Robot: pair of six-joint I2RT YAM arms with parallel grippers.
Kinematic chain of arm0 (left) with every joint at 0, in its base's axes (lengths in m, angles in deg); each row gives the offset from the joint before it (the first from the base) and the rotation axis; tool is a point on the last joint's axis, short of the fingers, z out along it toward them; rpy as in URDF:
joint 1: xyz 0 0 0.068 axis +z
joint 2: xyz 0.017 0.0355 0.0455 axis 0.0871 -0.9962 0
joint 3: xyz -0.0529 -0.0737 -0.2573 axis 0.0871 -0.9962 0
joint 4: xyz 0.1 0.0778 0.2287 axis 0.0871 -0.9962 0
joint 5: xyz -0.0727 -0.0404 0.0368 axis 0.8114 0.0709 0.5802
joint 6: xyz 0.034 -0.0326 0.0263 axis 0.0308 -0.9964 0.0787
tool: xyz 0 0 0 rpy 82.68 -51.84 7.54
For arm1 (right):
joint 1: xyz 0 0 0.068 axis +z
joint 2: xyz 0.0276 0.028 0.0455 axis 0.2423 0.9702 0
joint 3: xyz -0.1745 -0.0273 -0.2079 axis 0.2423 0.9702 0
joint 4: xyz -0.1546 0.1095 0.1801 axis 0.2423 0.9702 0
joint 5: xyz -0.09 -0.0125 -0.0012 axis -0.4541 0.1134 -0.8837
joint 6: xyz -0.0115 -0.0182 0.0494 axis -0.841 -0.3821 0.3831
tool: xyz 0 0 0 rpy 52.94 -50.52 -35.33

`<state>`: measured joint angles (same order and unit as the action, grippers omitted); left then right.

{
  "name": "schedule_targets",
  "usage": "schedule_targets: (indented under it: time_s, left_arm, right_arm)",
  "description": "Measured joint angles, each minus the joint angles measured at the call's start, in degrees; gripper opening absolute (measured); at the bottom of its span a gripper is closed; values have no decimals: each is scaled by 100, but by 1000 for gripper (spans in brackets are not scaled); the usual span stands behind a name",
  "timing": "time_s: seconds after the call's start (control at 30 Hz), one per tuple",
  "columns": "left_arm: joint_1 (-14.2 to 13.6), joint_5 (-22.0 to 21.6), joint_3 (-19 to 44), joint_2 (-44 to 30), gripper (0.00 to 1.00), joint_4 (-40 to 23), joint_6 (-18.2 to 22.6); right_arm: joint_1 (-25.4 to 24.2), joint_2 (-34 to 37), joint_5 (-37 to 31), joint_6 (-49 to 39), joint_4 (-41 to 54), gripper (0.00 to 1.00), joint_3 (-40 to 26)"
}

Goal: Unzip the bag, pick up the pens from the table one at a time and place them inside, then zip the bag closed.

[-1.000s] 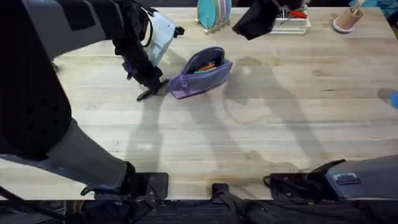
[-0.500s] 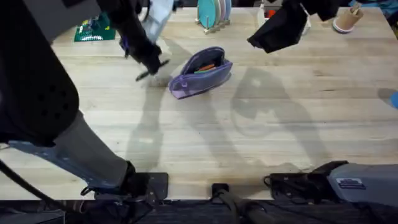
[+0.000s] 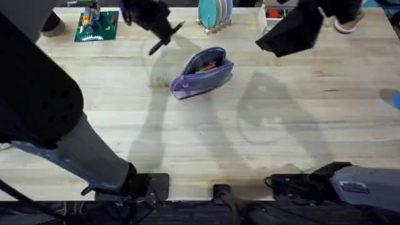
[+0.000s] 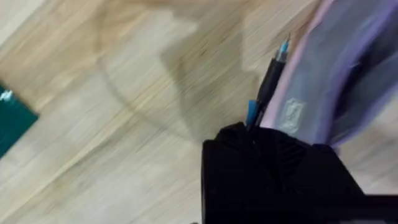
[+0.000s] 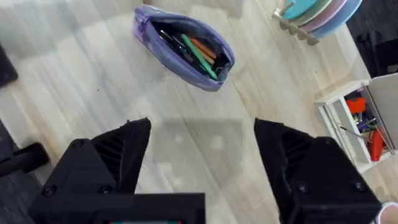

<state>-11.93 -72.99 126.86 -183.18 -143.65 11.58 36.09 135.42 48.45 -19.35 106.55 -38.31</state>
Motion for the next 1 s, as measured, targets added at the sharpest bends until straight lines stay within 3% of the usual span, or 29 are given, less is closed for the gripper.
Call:
schedule_targets:
  time_s: [0.37,0.53,0.8,1.0]
  left_arm:
    - [-774,1351,102,0,43,672,-293]
    - [-1083,1727,102,0,43,1018,-465]
    - [-1478,1756,102,-2,43,1161,-581]
    - [-1552,1459,102,-2,43,896,-608]
  right_arm:
    - [0,-577,2,1,39,996,0]
    - [0,-585,0,-1,36,996,0]
    - [0,-585,0,-29,-18,996,0]
    - [0,-585,0,-29,-27,997,0]
